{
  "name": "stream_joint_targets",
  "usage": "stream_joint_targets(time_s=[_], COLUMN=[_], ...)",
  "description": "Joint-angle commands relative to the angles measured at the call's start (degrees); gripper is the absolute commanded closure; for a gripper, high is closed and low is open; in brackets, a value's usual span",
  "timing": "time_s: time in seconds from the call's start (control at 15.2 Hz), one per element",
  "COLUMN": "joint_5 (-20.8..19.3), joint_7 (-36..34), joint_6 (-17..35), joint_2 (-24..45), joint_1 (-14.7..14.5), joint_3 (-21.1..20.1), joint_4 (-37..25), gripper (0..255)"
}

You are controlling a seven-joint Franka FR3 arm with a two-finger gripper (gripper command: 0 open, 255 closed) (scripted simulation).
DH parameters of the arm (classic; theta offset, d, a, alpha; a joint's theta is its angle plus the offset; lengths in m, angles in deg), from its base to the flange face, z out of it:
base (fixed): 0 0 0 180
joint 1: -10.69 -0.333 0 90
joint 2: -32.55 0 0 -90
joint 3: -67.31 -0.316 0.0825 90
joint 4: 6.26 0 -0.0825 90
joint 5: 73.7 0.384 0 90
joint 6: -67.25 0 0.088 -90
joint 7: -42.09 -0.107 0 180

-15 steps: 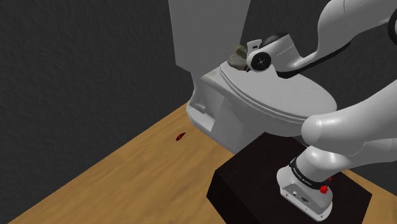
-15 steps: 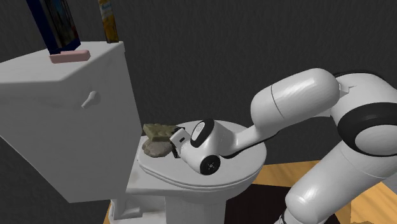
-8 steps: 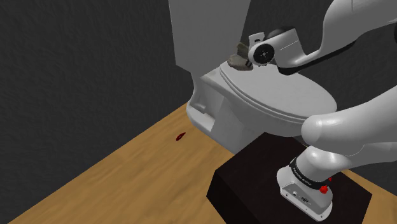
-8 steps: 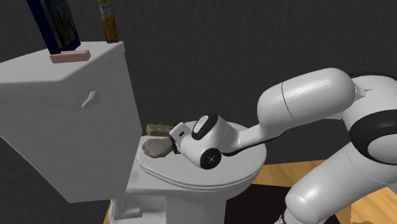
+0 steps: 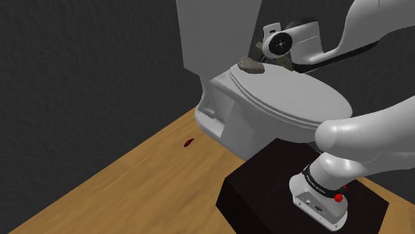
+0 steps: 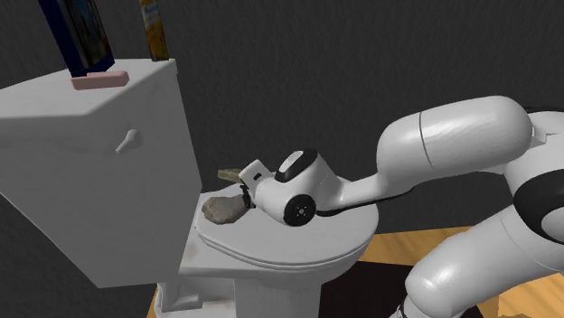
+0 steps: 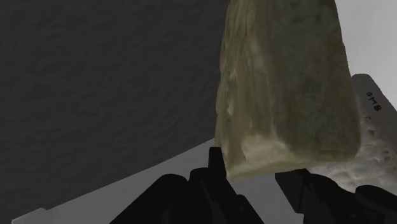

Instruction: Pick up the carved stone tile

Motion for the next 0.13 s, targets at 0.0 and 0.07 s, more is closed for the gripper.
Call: stream_joint_targets(time_s=[0.0, 0.07], joint_5=[1.3, 1.3], joint_7=[1.58, 1.57], joint_6=[0.54, 0.55], joint_2=[-0.67, -0.67], joint_1=[-0.04, -0.05], joint_3=[0.43, 0.43], joint_4=[-0.25, -0.25], gripper=[255, 255])
